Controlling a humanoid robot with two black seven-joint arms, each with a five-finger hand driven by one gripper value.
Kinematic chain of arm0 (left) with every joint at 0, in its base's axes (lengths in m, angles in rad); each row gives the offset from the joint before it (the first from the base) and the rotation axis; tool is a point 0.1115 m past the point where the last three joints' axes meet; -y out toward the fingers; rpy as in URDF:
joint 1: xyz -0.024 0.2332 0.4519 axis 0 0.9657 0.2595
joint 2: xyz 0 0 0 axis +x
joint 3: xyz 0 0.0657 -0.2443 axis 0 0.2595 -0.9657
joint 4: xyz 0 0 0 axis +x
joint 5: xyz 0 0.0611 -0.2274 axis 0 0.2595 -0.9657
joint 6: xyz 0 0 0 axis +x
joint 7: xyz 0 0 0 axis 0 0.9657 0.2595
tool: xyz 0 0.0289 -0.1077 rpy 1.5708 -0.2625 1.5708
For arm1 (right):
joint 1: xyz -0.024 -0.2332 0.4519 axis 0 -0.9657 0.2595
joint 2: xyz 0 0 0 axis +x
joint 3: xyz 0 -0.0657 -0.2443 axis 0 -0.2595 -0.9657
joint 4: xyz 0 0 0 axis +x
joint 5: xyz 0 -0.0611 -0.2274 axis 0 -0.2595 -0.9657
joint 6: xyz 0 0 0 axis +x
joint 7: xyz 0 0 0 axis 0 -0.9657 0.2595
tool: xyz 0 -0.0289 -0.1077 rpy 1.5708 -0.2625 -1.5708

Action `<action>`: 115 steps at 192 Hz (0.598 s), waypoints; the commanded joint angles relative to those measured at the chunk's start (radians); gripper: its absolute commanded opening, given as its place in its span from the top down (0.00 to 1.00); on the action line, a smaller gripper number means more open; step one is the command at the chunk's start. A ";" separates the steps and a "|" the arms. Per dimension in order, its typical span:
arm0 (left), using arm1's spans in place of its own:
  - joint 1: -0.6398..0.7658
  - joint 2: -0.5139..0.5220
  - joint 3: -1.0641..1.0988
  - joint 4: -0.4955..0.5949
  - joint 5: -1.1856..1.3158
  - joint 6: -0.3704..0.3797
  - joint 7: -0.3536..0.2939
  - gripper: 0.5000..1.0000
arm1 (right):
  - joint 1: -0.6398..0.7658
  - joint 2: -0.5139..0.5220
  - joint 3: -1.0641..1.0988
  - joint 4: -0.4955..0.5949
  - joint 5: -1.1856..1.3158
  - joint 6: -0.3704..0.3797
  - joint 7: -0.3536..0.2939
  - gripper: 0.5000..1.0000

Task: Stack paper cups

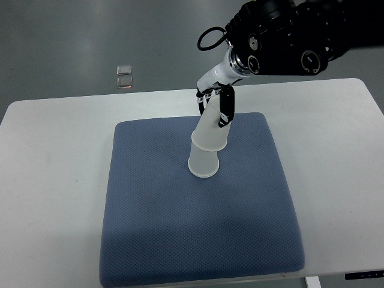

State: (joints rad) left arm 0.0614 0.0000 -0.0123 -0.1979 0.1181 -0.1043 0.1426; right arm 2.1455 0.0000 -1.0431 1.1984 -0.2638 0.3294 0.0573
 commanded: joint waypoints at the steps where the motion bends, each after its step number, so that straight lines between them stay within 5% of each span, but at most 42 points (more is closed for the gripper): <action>1: 0.000 0.000 0.000 0.000 0.000 0.000 0.000 0.00 | -0.004 0.000 0.000 0.000 0.000 -0.012 -0.001 0.61; 115: 0.000 0.000 0.000 0.000 0.000 0.000 0.000 0.00 | -0.026 0.000 0.001 -0.005 0.012 -0.053 -0.001 0.60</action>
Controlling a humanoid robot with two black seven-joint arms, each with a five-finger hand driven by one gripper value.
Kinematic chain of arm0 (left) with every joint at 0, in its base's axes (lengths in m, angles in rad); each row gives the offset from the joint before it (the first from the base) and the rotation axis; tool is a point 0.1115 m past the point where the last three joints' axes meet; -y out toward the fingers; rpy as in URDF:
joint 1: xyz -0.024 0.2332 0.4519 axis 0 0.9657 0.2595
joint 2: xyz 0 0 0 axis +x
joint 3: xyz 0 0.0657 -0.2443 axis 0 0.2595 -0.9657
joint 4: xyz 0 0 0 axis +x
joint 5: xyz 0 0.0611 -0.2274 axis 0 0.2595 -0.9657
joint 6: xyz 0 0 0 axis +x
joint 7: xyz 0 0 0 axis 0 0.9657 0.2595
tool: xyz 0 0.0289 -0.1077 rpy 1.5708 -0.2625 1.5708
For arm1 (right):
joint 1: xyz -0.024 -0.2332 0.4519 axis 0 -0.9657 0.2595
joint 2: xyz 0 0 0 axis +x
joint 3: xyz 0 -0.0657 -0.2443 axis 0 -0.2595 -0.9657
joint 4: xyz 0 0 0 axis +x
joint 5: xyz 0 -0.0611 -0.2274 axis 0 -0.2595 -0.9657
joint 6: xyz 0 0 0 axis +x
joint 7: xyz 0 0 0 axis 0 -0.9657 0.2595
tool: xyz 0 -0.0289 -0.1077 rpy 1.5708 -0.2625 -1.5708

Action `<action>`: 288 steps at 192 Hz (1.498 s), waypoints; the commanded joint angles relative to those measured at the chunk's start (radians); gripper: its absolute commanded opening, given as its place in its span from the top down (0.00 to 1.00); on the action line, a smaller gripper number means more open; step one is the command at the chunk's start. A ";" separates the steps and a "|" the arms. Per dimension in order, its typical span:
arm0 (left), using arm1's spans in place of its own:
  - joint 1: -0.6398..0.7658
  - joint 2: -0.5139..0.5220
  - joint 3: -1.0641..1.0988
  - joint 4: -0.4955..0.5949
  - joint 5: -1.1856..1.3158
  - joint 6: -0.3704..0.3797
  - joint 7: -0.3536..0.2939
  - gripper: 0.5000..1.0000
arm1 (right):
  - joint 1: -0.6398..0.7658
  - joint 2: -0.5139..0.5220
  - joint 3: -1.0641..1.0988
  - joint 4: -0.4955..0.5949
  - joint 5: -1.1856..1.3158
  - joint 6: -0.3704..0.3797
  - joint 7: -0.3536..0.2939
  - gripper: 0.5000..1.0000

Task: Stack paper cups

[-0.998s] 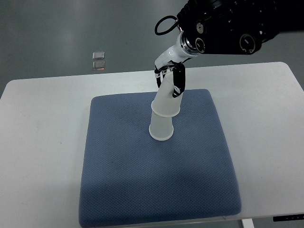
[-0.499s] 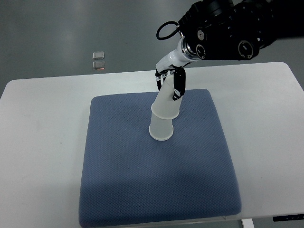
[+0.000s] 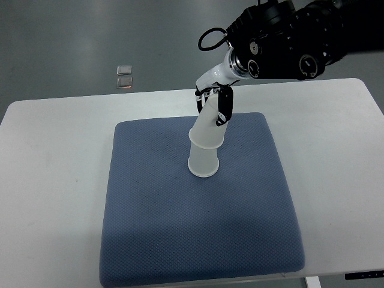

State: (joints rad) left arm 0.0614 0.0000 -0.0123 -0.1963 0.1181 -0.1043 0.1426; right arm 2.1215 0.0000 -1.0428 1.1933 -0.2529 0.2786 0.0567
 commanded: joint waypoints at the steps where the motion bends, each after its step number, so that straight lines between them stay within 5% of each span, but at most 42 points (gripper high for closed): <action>1: 0.000 0.000 0.000 -0.002 0.000 0.000 0.000 0.00 | -0.002 0.000 0.001 0.000 0.001 -0.003 0.000 0.60; 130: 0.000 0.000 0.002 -0.002 0.000 0.000 0.000 0.00 | 0.005 0.000 0.014 0.008 0.004 0.024 0.002 0.52; 288: 0.000 0.000 0.000 -0.002 0.000 0.000 0.000 0.00 | -0.064 0.000 0.029 0.003 0.017 -0.049 0.002 0.50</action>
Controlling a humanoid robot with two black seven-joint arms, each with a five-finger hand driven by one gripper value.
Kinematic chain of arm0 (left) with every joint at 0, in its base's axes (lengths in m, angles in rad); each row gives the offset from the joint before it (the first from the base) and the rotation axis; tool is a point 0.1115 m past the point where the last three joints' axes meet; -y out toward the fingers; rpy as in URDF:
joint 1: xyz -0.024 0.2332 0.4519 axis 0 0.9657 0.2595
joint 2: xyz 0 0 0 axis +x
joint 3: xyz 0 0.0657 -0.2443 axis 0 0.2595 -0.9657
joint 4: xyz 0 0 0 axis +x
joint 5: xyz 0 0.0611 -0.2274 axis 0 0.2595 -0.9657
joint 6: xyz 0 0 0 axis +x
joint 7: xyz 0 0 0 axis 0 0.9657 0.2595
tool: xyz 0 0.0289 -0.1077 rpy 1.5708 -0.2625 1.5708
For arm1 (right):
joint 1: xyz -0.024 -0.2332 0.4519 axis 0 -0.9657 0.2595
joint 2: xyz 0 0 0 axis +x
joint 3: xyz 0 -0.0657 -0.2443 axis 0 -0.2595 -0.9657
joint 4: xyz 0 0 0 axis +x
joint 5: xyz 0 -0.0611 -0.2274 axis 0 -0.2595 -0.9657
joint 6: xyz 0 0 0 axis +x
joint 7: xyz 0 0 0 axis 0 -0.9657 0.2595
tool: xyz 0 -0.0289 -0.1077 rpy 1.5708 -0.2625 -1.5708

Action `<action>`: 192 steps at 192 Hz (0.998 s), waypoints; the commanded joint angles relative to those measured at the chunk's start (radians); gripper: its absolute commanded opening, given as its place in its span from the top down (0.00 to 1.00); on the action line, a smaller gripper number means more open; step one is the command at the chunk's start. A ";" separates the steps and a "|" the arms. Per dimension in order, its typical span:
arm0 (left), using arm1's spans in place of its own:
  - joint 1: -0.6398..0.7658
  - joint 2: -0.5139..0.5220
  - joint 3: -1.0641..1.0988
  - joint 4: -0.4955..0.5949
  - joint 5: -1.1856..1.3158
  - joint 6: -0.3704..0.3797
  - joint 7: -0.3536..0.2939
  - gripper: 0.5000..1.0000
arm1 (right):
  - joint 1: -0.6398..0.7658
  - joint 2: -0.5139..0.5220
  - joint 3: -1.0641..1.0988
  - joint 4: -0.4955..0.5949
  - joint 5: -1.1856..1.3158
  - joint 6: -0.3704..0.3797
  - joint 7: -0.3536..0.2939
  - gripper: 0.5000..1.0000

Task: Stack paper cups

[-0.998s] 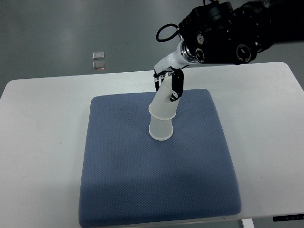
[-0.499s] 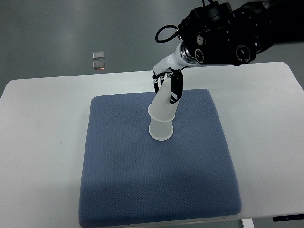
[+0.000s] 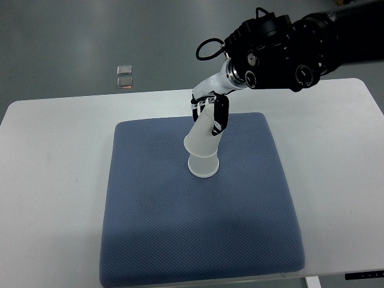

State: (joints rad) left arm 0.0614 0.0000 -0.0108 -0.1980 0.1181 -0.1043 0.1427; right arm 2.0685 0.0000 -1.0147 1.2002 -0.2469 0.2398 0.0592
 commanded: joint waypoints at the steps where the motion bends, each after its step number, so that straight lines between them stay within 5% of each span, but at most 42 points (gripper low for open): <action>1: 0.000 0.000 -0.001 0.000 0.000 0.000 0.000 0.00 | -0.011 0.000 0.001 -0.004 0.011 -0.010 -0.001 0.50; 42: 0.000 0.000 -0.001 0.000 0.000 0.000 0.000 0.00 | -0.031 0.000 0.001 -0.011 0.015 -0.014 0.001 0.46; 100: 0.000 0.000 -0.001 0.002 0.000 0.000 0.000 0.00 | -0.064 0.000 0.001 -0.017 0.017 -0.016 0.008 0.21; 192: 0.000 0.000 0.000 0.000 0.000 0.000 0.000 0.00 | -0.107 0.000 0.073 -0.123 0.069 -0.047 0.010 0.21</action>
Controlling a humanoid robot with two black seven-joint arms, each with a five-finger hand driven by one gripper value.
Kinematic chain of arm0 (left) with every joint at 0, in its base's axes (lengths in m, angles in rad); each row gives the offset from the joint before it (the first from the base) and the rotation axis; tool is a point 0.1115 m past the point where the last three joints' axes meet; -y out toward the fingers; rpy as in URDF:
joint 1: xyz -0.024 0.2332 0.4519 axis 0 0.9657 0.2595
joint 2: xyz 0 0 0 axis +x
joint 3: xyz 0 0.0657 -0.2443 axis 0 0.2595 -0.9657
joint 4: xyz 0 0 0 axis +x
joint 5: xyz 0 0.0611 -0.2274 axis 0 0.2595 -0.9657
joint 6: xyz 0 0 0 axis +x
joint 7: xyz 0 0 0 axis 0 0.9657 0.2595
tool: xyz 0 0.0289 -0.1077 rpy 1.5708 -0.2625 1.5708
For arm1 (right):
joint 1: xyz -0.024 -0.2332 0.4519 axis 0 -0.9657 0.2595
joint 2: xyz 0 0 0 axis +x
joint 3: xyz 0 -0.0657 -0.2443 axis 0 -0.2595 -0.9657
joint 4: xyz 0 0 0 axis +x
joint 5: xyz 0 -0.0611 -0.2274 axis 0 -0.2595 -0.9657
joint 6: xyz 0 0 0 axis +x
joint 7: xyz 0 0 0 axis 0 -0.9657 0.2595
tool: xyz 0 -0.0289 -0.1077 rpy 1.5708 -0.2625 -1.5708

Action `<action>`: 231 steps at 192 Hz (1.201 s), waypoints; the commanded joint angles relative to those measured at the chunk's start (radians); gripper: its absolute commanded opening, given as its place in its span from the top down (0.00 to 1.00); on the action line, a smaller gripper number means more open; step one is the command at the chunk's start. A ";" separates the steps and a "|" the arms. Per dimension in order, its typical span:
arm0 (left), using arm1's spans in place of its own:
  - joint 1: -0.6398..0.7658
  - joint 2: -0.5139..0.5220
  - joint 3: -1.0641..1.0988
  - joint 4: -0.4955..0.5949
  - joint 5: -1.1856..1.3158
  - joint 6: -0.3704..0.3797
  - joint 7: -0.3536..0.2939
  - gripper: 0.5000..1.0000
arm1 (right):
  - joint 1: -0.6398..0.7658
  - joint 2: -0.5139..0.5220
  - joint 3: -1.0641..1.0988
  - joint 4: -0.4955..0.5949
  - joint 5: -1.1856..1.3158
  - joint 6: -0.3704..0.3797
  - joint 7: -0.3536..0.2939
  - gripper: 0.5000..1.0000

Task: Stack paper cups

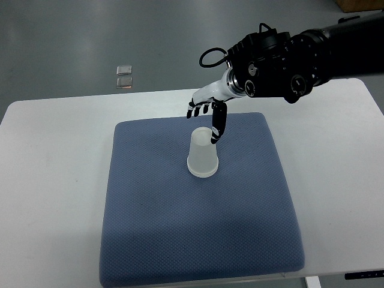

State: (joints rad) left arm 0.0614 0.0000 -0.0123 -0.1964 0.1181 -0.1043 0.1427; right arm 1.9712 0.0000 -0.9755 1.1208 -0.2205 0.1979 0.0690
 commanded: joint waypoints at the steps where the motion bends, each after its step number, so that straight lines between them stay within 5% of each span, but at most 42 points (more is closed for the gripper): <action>1: 0.000 0.000 0.002 -0.001 0.000 0.000 0.000 0.00 | -0.009 0.000 0.034 -0.044 0.043 -0.005 0.000 0.21; 55: 0.000 0.000 0.002 -0.003 0.000 0.000 0.000 0.00 | -0.089 0.000 0.116 -0.191 0.253 -0.049 0.002 0.21; 113: 0.000 0.000 0.000 -0.005 0.000 0.000 0.000 0.00 | -0.426 -0.084 0.609 -0.433 0.320 -0.195 0.003 0.21; 133: 0.000 0.000 0.000 -0.005 0.000 0.000 0.000 0.00 | -0.557 -0.103 0.814 -0.501 0.398 -0.195 0.008 0.21; 169: 0.000 0.000 0.000 -0.006 0.000 0.000 0.000 0.00 | -0.808 -0.129 1.216 -0.529 0.428 -0.190 0.109 0.21; 231: 0.000 0.000 -0.002 0.000 0.000 0.000 0.000 0.00 | -1.063 -0.130 1.623 -0.529 0.426 -0.123 0.114 0.17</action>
State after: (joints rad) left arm 0.0614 0.0000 -0.0127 -0.1971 0.1181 -0.1043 0.1427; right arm 0.9732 -0.1299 0.5589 0.5918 0.2035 0.0286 0.1823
